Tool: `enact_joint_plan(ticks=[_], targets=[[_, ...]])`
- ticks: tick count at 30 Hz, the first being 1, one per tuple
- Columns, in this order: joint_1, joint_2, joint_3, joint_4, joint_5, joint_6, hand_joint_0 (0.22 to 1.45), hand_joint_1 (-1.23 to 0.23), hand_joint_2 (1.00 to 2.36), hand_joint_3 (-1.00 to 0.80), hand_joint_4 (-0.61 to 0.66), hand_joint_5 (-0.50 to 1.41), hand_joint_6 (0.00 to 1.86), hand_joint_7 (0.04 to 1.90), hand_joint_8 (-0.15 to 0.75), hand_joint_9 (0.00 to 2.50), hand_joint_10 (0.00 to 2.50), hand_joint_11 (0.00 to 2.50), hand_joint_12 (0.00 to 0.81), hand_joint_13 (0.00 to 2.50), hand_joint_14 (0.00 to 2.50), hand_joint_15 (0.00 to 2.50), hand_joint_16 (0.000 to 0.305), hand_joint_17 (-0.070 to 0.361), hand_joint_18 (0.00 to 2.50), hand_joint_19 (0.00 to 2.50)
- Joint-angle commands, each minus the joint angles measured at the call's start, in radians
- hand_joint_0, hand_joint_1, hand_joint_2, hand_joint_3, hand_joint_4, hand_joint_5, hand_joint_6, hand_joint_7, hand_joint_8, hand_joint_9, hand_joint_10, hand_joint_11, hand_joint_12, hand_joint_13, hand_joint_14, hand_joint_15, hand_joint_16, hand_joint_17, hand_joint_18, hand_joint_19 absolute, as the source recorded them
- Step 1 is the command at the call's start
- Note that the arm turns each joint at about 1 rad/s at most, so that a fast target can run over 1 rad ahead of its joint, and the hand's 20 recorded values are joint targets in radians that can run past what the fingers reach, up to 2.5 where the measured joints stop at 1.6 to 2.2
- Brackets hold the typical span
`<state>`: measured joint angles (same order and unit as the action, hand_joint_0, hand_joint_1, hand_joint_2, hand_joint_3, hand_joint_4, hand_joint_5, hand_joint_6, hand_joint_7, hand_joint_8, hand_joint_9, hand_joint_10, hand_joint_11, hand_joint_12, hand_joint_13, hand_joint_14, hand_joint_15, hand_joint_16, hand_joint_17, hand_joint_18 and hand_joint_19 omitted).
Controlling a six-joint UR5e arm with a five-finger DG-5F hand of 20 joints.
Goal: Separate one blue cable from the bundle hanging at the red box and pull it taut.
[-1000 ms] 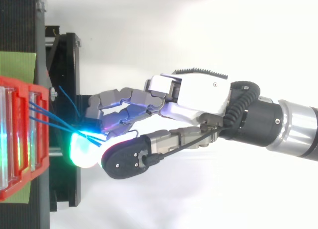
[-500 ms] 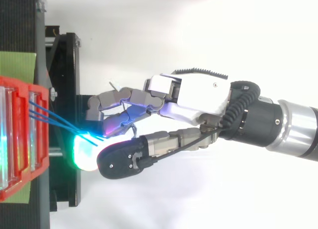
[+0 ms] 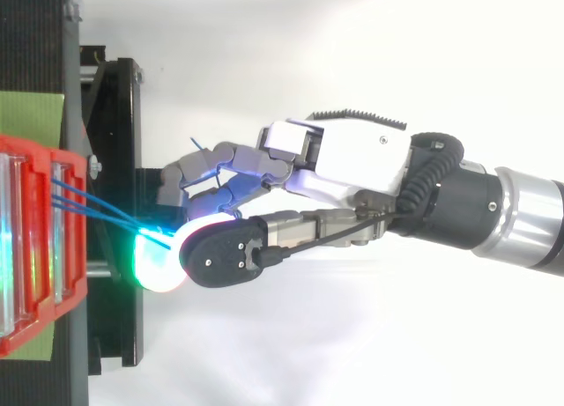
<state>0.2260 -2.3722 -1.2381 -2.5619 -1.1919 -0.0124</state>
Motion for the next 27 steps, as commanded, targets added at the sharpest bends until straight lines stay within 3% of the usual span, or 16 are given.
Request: enact_joint_plan(ticks=[1, 6, 10, 15, 27], targets=[[-0.008, -0.001, 0.0, -0.006, 0.0, -0.014, 0.59, -0.37, 1.0, -0.5, 0.18, -0.15, 0.73, 1.01, 0.313, 0.8, 0.02, 0.45, 0.333, 0.63, 0.01, 0.3, 0.048, 0.107, 0.67, 0.53], [-0.019, -0.001, 0.0, -0.007, 0.003, -0.043, 0.59, -0.4, 1.0, -0.49, 0.18, -0.15, 0.73, 1.01, 0.311, 0.8, 0.01, 0.45, 0.332, 0.63, 0.01, 0.29, 0.047, 0.107, 0.67, 0.53], [-0.027, -0.038, 0.0, 0.003, 0.0, -0.04, 0.6, -0.47, 1.0, -0.46, 0.19, -0.15, 0.73, 1.01, 0.313, 0.81, 0.01, 0.46, 0.33, 0.63, 0.01, 0.3, 0.047, 0.106, 0.67, 0.54], [-0.019, -0.038, 0.0, 0.017, 0.006, -0.038, 0.6, -0.51, 1.0, -0.45, 0.19, -0.15, 0.73, 1.02, 0.311, 0.81, 0.01, 0.46, 0.33, 0.63, 0.01, 0.29, 0.047, 0.106, 0.67, 0.53], [-0.019, -0.036, 0.0, 0.023, 0.003, -0.038, 0.59, -0.49, 1.0, -0.47, 0.18, -0.15, 0.75, 1.0, 0.313, 0.81, 0.01, 0.46, 0.331, 0.63, 0.01, 0.3, 0.047, 0.107, 0.68, 0.53]])
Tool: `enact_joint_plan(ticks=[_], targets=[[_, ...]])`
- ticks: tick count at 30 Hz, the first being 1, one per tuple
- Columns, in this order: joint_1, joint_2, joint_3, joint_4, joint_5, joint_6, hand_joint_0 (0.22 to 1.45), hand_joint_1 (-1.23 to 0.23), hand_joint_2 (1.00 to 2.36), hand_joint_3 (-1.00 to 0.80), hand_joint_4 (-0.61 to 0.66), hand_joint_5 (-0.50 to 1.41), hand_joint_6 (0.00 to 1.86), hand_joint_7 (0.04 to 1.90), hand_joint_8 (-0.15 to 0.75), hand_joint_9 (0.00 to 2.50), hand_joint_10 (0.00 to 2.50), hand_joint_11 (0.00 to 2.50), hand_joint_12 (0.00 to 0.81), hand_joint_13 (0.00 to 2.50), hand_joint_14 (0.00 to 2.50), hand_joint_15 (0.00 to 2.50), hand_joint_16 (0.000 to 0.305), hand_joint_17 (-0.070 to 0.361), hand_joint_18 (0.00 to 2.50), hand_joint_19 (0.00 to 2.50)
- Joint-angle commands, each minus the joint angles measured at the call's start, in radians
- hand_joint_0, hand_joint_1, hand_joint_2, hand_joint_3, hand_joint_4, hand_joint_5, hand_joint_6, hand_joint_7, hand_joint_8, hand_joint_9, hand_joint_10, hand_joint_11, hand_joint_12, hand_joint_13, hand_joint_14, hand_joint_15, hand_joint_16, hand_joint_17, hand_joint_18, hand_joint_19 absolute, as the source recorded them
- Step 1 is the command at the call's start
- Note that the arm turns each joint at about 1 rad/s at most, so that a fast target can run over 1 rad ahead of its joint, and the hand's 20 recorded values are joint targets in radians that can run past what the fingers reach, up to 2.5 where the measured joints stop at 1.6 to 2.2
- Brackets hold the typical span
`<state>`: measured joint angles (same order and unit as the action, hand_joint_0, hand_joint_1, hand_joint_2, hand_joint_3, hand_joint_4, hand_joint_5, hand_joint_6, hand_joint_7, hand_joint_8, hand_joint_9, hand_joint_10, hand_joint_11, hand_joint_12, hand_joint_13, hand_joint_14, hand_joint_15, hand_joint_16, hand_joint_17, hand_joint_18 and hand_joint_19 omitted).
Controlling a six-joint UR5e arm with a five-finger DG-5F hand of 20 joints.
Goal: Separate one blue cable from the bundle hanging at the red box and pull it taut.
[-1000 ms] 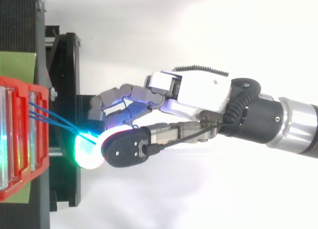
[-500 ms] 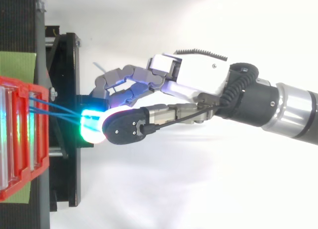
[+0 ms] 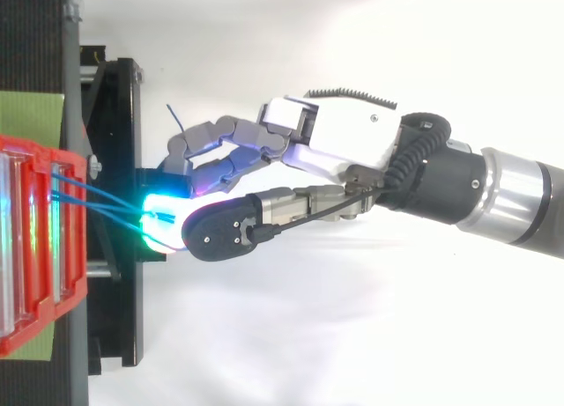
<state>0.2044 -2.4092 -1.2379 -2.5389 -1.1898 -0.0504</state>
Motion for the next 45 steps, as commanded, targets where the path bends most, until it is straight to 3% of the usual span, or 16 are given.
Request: enact_joint_plan(ticks=[1, 8, 13, 21, 25, 32, 36, 45], targets=[[0.003, 0.001, 0.0, 0.0, 0.001, -0.002, 0.59, -0.49, 1.0, -0.48, 0.19, -0.15, 0.75, 1.0, 0.311, 0.81, 0.01, 0.47, 0.33, 0.63, 0.01, 0.3, 0.048, 0.107, 0.68, 0.53], [0.006, 0.001, 0.015, -0.003, -0.002, -0.002, 0.54, -0.51, 1.0, -0.5, 0.2, -0.16, 0.75, 0.98, 0.32, 0.81, 0.02, 0.48, 0.338, 0.64, 0.01, 0.3, 0.049, 0.11, 0.69, 0.53], [0.018, -0.001, 0.02, 0.003, 0.001, -0.023, 0.54, -0.57, 1.0, -0.5, 0.2, -0.16, 0.76, 0.98, 0.324, 0.82, 0.02, 0.48, 0.34, 0.67, 0.01, 0.3, 0.049, 0.11, 0.7, 0.51], [0.032, -0.001, 0.031, 0.008, 0.002, -0.049, 0.61, -0.63, 1.01, -0.43, 0.18, -0.18, 0.78, 0.97, 0.313, 0.85, 0.02, 0.56, 0.327, 0.7, 0.01, 0.32, 0.046, 0.103, 0.69, 0.52], [0.033, -0.001, 0.031, 0.014, 0.006, -0.051, 0.61, -0.61, 1.02, -0.33, 0.15, -0.19, 0.83, 0.99, 0.322, 0.88, 0.02, 0.64, 0.328, 0.7, 0.01, 0.33, 0.046, 0.103, 0.69, 0.52], [0.03, -0.001, 0.031, 0.019, 0.002, -0.048, 0.57, -0.43, 1.0, -0.5, 0.17, -0.19, 0.85, 0.93, 0.329, 0.91, 0.02, 0.65, 0.34, 0.71, 0.01, 0.33, 0.048, 0.107, 0.7, 0.53], [0.026, -0.001, 0.031, 0.019, -0.001, -0.046, 0.58, -0.38, 1.0, -0.5, 0.17, -0.18, 0.85, 0.94, 0.332, 0.93, 0.02, 0.65, 0.337, 0.71, 0.01, 0.33, 0.047, 0.106, 0.69, 0.54], [0.021, -0.001, 0.032, 0.019, -0.002, -0.037, 0.61, -0.61, 1.02, -0.21, 0.16, -0.19, 0.89, 0.98, 0.332, 0.9, 0.02, 0.73, 0.333, 0.7, 0.01, 0.34, 0.046, 0.104, 0.7, 0.53]])
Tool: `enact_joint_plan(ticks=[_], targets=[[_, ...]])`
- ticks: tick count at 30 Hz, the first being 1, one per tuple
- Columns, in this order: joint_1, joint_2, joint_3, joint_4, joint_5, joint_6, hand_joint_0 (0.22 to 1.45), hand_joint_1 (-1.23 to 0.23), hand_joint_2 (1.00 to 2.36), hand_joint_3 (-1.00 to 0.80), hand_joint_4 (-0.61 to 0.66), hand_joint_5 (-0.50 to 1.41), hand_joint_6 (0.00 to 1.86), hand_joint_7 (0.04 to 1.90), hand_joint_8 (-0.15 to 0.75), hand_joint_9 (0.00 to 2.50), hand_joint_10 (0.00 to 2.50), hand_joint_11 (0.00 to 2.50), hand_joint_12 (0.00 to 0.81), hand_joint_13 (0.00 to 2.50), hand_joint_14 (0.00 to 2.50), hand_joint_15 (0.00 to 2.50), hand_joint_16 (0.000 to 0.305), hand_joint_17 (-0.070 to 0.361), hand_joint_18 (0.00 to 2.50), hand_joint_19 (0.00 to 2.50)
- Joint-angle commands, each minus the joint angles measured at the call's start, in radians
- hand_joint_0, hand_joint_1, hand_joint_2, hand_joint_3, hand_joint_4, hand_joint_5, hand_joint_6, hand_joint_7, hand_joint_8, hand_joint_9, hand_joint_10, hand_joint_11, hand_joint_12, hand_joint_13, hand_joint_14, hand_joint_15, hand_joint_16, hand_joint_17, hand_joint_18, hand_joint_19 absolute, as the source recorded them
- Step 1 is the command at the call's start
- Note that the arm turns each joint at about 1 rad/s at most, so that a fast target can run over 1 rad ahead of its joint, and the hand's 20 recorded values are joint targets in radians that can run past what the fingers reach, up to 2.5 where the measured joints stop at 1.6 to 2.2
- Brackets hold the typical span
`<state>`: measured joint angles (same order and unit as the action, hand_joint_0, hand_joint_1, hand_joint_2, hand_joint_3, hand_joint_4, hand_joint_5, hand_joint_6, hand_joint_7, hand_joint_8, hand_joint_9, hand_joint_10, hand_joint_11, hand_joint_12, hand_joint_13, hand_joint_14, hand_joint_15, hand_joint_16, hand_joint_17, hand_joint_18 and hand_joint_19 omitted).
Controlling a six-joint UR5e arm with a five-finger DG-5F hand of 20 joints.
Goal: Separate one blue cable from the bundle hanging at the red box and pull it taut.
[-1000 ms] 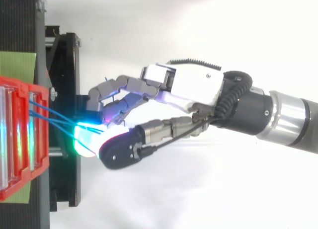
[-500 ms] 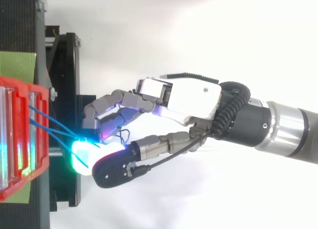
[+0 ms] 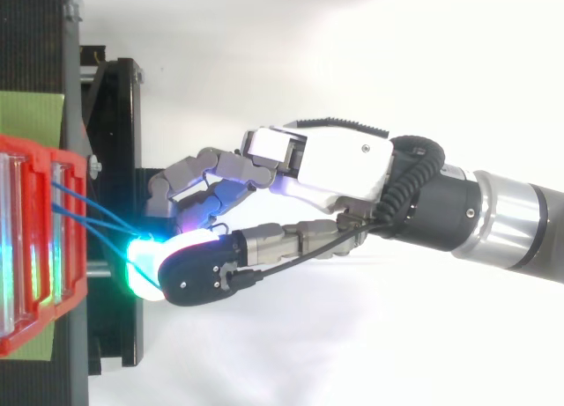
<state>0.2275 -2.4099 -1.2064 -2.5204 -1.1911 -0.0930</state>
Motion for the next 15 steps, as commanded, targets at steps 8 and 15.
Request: enact_joint_plan(ticks=[8, 15], targets=[[-0.002, 0.0, 0.001, 0.0, -0.001, 0.006, 0.67, -0.76, 1.02, -0.31, 0.13, -0.21, 0.93, 0.94, 0.322, 0.88, 0.02, 0.82, 0.34, 0.7, 0.01, 0.36, 0.046, 0.104, 0.69, 0.53], [-0.002, 0.0, -0.001, -0.003, -0.001, 0.006, 0.64, -0.78, 1.0, -0.5, 0.15, -0.19, 0.93, 0.96, 0.312, 0.96, 0.02, 0.83, 0.335, 0.74, 0.01, 0.39, 0.046, 0.103, 0.72, 0.54]])
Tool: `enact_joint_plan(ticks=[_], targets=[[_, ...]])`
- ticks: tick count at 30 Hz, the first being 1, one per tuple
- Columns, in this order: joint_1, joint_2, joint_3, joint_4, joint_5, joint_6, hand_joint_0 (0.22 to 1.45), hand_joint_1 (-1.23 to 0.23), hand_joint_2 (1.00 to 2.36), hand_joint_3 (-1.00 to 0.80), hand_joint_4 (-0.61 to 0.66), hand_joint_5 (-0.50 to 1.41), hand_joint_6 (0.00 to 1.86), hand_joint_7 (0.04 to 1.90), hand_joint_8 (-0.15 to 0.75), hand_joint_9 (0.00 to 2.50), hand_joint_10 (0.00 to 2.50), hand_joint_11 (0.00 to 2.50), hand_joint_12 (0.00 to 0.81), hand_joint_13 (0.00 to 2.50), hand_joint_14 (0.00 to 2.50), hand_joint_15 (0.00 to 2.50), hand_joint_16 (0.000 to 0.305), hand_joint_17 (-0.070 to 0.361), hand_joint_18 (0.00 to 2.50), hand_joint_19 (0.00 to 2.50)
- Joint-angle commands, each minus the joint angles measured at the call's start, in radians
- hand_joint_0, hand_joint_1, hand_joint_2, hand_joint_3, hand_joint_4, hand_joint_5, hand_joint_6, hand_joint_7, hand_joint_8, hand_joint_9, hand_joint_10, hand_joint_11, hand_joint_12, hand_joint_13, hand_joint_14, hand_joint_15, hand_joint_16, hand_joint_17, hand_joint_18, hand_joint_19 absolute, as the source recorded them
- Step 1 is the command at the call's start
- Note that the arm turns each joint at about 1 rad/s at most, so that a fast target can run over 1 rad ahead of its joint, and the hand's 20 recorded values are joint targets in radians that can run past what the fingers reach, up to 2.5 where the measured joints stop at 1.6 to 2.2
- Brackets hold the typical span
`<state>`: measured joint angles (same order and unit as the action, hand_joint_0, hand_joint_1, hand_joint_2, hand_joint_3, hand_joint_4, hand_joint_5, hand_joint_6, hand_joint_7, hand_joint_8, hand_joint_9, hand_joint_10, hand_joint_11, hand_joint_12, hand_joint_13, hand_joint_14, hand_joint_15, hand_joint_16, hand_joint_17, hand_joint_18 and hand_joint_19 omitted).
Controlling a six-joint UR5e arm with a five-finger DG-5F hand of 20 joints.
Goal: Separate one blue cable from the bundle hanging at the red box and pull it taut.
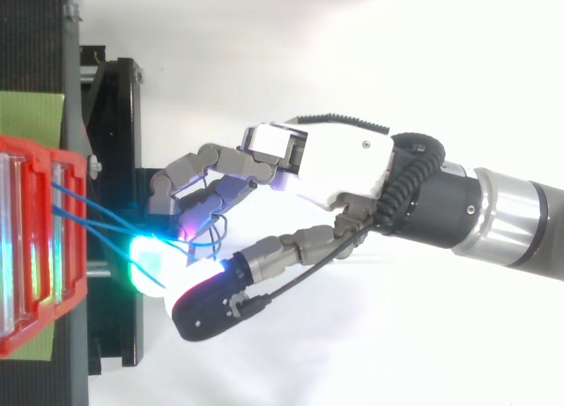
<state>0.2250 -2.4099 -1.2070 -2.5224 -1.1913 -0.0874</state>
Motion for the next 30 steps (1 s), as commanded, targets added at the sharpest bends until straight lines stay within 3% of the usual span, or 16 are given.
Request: enact_joint_plan(ticks=[1, 3, 5, 11, 15, 26, 30], targets=[[0.0, 0.0, 0.0, -0.001, -0.001, 0.0, 0.61, -0.78, 1.0, -0.5, 0.15, -0.18, 0.92, 0.96, 0.313, 0.97, 0.02, 0.84, 0.334, 0.74, 0.02, 0.39, 0.046, 0.103, 0.72, 0.54], [-0.001, 0.0, 0.0, -0.001, -0.002, 0.0, 0.55, -0.76, 1.0, -0.5, 0.15, -0.18, 0.92, 0.95, 0.322, 0.98, 0.02, 0.83, 0.339, 0.75, 0.01, 0.39, 0.047, 0.106, 0.73, 0.55], [-0.004, 0.0, 0.0, -0.001, -0.002, -0.002, 0.51, -0.63, 1.0, -0.5, 0.16, -0.18, 0.91, 0.94, 0.332, 0.99, 0.02, 0.83, 0.351, 0.76, 0.01, 0.39, 0.05, 0.112, 0.75, 0.55], [-0.016, 0.0, 0.0, -0.004, -0.004, -0.003, 0.55, -0.44, 1.0, -0.5, 0.15, -0.18, 0.87, 0.94, 0.323, 1.01, 0.02, 0.82, 0.343, 0.75, 0.01, 0.39, 0.048, 0.108, 0.73, 0.56], [-0.026, 0.0, 0.0, -0.004, -0.008, -0.009, 0.6, -0.46, 1.0, -0.5, 0.14, -0.18, 0.87, 0.95, 0.321, 1.01, 0.02, 0.8, 0.337, 0.74, 0.01, 0.39, 0.046, 0.104, 0.71, 0.57], [-0.049, -0.002, 0.0, -0.009, -0.039, -0.023, 0.62, -0.68, 1.02, -0.16, 0.13, -0.19, 0.91, 1.07, 0.325, 0.98, 0.02, 0.83, 0.336, 0.72, 0.02, 0.4, 0.046, 0.104, 0.7, 0.55], [-0.055, 0.0, 0.0, -0.009, -0.042, -0.029, 0.63, -0.72, 1.02, -0.18, 0.1, -0.19, 0.93, 1.03, 0.317, 0.95, 0.02, 0.83, 0.337, 0.71, 0.02, 0.38, 0.047, 0.105, 0.7, 0.55]])
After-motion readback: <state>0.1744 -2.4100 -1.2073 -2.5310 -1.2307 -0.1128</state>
